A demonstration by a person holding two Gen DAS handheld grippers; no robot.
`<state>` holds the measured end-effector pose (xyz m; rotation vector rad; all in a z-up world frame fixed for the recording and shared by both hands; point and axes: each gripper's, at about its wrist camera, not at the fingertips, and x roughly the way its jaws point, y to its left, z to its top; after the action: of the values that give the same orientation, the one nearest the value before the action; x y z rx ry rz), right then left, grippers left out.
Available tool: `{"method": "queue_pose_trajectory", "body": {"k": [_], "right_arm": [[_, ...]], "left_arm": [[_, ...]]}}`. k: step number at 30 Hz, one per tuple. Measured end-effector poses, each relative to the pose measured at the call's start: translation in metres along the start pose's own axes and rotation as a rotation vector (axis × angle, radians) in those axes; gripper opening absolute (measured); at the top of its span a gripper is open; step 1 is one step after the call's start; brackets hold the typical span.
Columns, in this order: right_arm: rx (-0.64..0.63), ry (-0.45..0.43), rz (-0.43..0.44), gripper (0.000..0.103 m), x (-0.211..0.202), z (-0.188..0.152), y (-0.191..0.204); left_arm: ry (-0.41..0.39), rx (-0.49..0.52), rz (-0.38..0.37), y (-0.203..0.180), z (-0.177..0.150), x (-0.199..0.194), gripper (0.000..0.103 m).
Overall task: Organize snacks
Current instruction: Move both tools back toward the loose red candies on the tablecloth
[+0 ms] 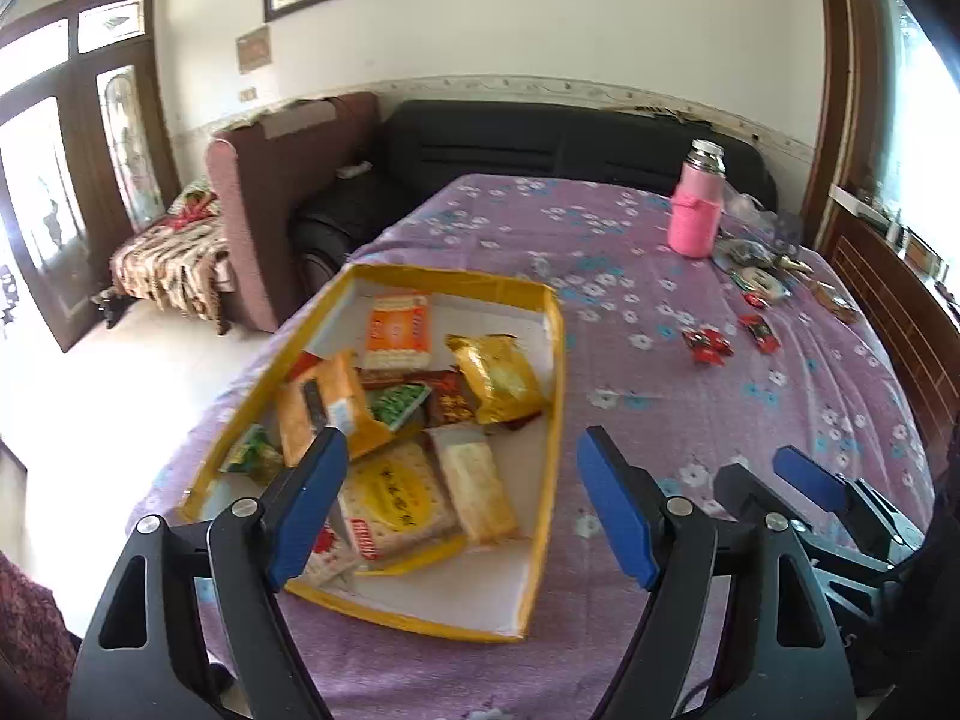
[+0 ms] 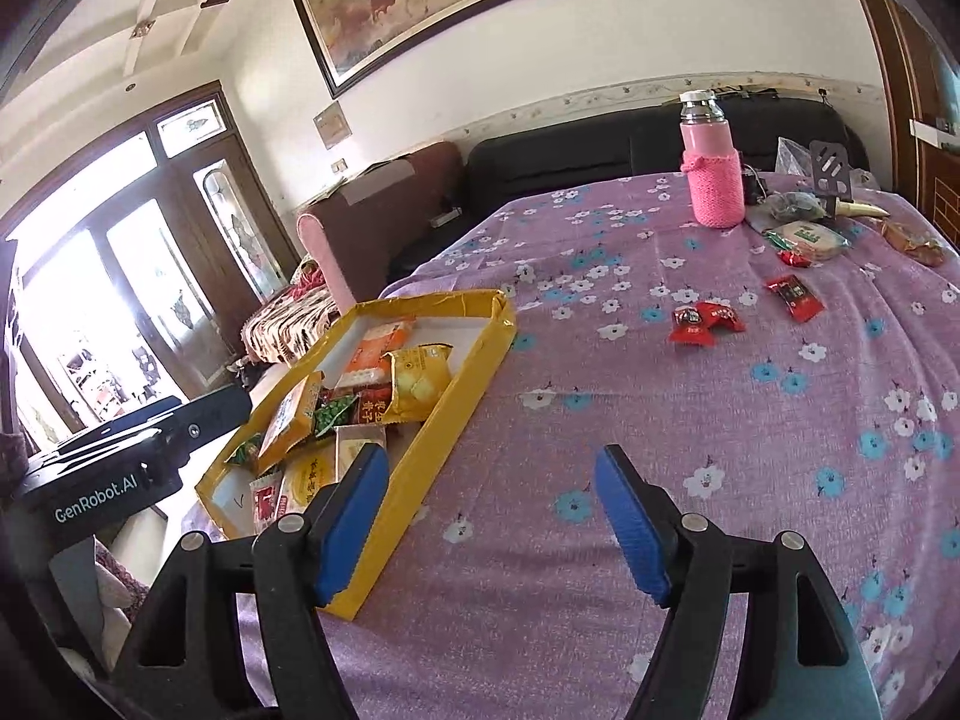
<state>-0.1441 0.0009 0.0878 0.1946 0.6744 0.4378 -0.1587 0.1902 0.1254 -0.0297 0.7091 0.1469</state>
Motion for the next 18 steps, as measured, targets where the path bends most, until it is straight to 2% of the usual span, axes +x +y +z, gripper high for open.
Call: {"method": "queue_pose_trajectory", "body": {"k": [5,18], "right_arm": [[0.022,0.007,-0.004,0.073,0.005,-0.002,-0.008],[0.048,0.034,-0.015,0.073,0.018,-0.007,-0.019]], "left_arm": [[0.021,0.005,-0.030,-0.006,0.001,0.005,0.079],[0.067,-0.015,-0.048,-0.007,-0.002,0.019,0.079]]}}
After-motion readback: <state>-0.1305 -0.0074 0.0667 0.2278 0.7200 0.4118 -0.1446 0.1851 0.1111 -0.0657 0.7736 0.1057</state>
